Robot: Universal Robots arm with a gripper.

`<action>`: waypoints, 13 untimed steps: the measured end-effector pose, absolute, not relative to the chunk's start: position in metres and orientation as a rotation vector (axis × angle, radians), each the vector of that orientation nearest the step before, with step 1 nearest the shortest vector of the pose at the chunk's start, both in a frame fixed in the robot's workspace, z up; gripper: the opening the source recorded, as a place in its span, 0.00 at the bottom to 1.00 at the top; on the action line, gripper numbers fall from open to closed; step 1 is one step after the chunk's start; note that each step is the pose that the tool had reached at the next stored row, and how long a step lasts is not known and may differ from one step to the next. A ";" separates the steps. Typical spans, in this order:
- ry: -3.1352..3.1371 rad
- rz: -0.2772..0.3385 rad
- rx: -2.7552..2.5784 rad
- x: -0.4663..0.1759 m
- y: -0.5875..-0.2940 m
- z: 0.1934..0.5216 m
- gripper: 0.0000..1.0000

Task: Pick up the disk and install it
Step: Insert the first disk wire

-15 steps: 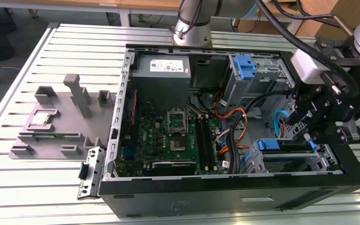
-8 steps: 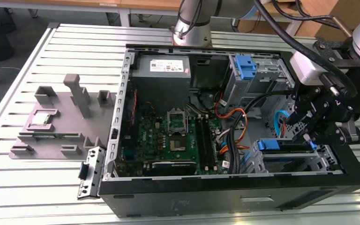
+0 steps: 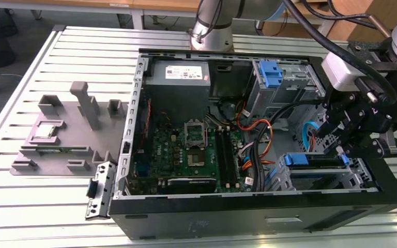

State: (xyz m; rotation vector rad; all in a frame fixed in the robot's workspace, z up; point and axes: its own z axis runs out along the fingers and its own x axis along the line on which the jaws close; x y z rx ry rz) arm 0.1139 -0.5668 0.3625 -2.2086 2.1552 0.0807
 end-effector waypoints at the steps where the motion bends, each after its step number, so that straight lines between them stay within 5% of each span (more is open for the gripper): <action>1: 2.155 0.081 -2.209 0.114 -0.567 0.363 0.42; 13: 2.155 0.081 -2.209 0.114 -0.567 0.377 0.42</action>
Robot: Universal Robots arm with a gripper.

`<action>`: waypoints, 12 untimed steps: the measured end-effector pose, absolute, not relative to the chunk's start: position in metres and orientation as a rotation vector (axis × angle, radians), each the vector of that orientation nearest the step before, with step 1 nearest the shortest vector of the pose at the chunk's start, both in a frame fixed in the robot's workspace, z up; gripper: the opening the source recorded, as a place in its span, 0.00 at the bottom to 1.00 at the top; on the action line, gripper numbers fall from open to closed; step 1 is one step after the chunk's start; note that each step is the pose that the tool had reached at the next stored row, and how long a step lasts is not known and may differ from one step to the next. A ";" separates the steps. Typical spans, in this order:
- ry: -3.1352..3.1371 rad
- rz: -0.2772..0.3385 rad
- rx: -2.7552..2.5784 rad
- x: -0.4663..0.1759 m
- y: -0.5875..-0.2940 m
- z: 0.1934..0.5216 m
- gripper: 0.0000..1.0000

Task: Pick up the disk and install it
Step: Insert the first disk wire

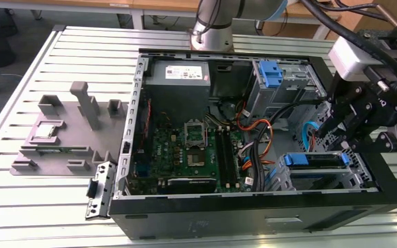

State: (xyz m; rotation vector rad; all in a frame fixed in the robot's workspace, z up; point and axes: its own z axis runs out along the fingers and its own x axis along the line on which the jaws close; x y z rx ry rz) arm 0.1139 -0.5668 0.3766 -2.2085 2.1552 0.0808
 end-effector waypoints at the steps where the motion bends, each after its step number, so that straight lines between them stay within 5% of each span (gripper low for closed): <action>1: 2.155 0.081 -2.208 0.114 -0.567 0.378 0.42; 12: 2.155 0.081 -2.208 0.114 -0.567 0.392 0.42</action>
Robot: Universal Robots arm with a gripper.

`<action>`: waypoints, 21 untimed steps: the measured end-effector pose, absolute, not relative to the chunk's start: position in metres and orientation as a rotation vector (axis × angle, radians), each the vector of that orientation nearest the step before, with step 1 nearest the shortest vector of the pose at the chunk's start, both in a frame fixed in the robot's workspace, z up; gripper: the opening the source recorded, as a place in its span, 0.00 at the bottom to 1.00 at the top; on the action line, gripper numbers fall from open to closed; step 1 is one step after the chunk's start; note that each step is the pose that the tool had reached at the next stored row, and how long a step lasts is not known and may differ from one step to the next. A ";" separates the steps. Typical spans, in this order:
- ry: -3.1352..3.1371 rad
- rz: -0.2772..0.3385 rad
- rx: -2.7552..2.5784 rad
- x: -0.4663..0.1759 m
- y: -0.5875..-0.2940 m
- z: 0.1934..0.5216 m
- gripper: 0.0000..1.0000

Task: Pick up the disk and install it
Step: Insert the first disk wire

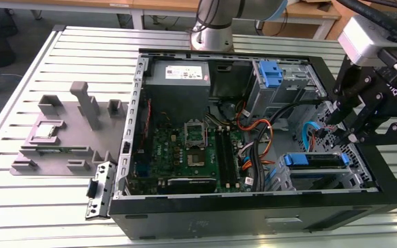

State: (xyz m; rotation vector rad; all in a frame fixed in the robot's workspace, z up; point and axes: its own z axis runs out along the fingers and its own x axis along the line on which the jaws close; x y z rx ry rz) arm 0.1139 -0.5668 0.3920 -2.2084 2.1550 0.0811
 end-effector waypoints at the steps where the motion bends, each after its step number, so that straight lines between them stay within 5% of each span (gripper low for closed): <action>1: 2.155 0.081 -2.208 0.114 -0.567 0.392 0.42; 21: 2.155 0.081 -2.208 0.114 -0.549 0.384 0.42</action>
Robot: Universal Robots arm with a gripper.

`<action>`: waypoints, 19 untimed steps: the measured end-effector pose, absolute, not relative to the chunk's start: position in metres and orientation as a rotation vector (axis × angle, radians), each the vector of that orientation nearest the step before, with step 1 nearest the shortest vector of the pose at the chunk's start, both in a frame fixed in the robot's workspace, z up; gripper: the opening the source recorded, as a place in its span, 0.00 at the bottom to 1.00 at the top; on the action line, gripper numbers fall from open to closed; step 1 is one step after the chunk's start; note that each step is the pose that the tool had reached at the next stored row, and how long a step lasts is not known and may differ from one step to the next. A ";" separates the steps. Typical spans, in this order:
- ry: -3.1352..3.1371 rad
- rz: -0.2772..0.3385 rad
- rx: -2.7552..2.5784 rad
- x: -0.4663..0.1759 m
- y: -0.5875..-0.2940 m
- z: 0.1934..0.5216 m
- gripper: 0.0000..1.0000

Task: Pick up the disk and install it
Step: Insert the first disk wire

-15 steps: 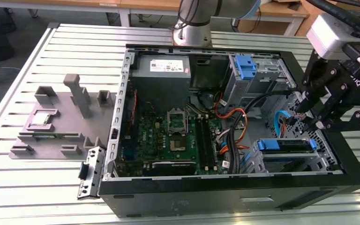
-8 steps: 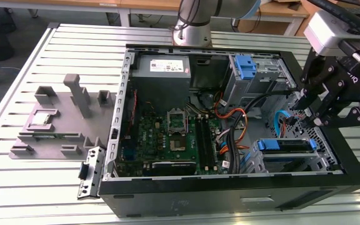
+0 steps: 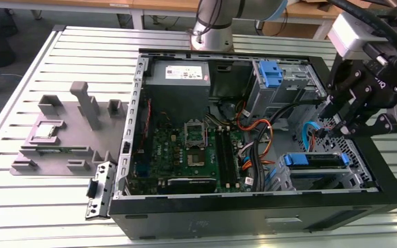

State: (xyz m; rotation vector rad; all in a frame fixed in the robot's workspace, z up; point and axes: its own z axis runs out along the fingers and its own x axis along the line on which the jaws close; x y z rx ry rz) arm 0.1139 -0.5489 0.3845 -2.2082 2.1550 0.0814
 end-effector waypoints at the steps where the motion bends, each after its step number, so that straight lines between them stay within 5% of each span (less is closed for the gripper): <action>1: 2.155 0.081 -2.208 0.114 -0.548 0.383 0.42; 19: 2.156 0.081 -2.208 0.114 -0.543 0.362 0.42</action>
